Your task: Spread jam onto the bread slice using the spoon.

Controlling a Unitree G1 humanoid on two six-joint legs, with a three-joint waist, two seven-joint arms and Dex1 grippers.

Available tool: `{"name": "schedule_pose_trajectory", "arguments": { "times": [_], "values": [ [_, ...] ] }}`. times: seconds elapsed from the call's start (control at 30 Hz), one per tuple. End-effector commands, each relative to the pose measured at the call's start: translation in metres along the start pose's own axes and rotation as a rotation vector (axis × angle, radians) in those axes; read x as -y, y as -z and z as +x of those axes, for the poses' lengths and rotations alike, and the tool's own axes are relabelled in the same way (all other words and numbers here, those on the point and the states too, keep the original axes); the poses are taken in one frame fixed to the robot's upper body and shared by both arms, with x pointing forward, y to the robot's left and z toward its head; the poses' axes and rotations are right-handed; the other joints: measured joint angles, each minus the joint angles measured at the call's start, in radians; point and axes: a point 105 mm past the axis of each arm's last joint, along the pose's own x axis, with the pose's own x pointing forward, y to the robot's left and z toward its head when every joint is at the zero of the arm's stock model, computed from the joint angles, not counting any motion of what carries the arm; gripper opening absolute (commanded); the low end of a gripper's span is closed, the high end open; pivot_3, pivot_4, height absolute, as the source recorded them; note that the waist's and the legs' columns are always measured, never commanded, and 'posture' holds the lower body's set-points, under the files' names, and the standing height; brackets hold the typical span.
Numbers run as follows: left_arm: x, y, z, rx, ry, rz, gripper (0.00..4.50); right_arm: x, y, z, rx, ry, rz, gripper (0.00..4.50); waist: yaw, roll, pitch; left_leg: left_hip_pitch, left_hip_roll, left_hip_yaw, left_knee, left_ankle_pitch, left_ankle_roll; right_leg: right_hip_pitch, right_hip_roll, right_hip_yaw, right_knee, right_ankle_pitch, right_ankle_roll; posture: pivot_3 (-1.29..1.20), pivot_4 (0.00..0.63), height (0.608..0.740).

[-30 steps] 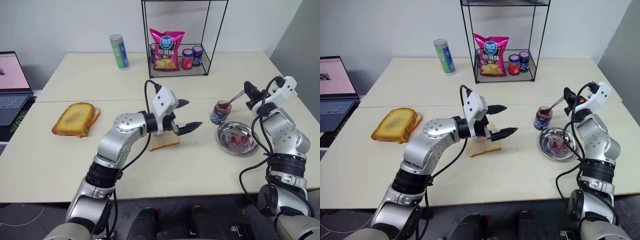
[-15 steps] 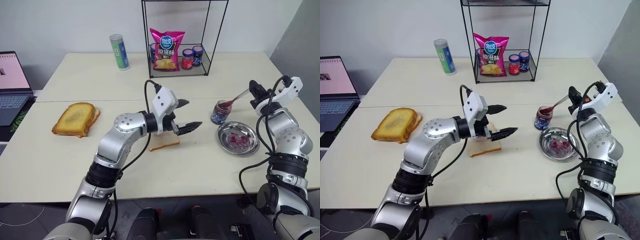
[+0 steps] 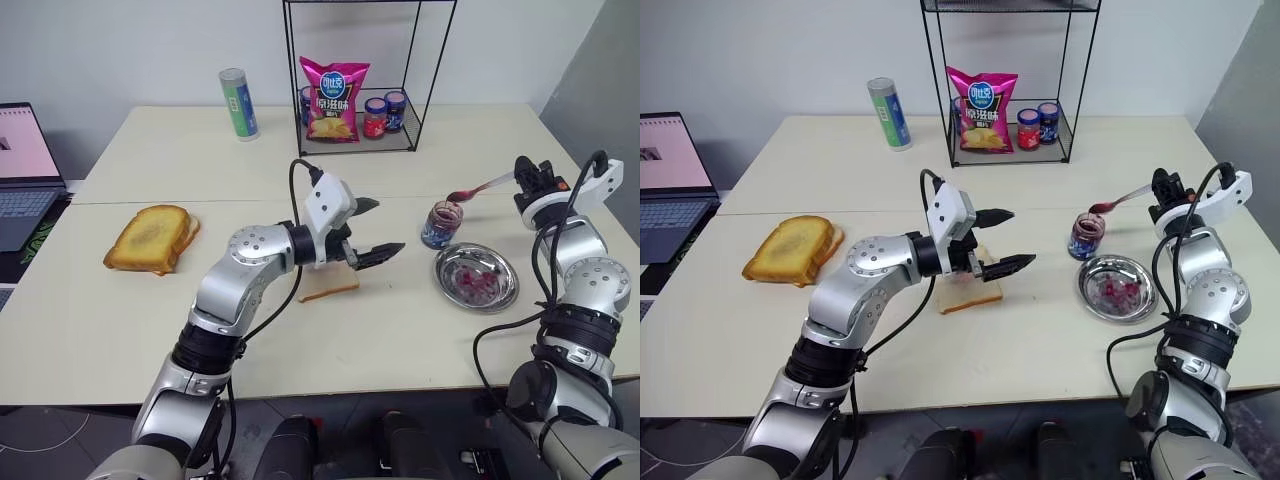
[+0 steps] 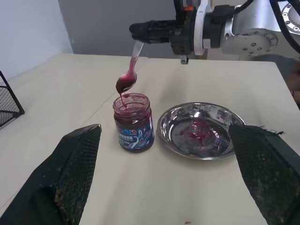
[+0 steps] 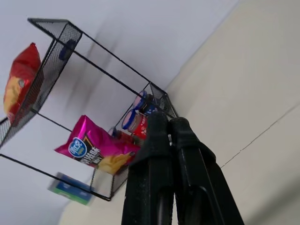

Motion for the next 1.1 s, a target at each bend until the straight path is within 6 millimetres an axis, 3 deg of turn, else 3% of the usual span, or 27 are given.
{"name": "schedule_pose_trajectory", "arguments": {
  "times": [0.03,0.33,0.53,0.73,0.9,1.1],
  "values": [
    [0.001,-0.016,0.0,0.055,0.02,0.033,4.5,-0.021,-0.016,-0.004,0.05,-0.077,0.05,0.03,0.0,0.0,0.0,0.0,0.0,0.0,0.0,0.0,0.0,0.0,0.0,0.0,0.0,0.0,0.0,0.0,0.15,0.74],
    [-0.001,-0.017,-0.002,0.058,0.023,0.038,4.5,-0.041,-0.015,-0.009,0.034,-0.143,0.079,0.03,-0.001,0.0,0.0,0.0,0.0,0.0,0.0,0.0,0.0,0.0,0.0,0.0,0.0,0.0,0.0,0.0,0.15,0.74],
    [-0.013,-0.019,-0.018,0.063,-0.044,0.028,4.5,-0.084,-0.001,-0.01,-0.025,-0.262,0.0,0.03,-0.005,0.0,0.0,0.0,0.0,0.0,0.0,0.0,0.0,0.0,0.0,0.0,0.0,0.0,0.0,0.0,0.15,0.74],
    [-0.011,-0.003,-0.065,-0.014,-0.129,-0.019,4.5,-0.133,0.049,-0.016,-0.166,-0.41,-0.085,0.03,-0.028,0.001,0.0,0.0,0.001,0.0,-0.001,0.0,0.0,-0.001,0.0,0.004,0.0,0.0,0.0,0.0,0.15,0.74],
    [0.005,0.027,-0.119,-0.158,-0.253,-0.08,4.5,-0.148,0.105,-0.028,-0.314,-0.501,-0.192,0.03,-0.031,0.001,0.0,0.0,0.002,0.0,-0.002,0.0,0.0,-0.002,-0.001,0.006,0.0,0.0,0.0,0.0,0.15,0.74],
    [0.02,0.031,-0.144,-0.186,-0.389,-0.142,4.5,-0.151,0.149,-0.038,-0.404,-0.59,-0.331,0.03,-0.013,0.001,0.0,0.0,0.001,-0.001,0.0,0.0,0.0,0.0,-0.002,0.004,-0.002,0.0,0.0,0.0,0.15,0.74]
  ]
}}
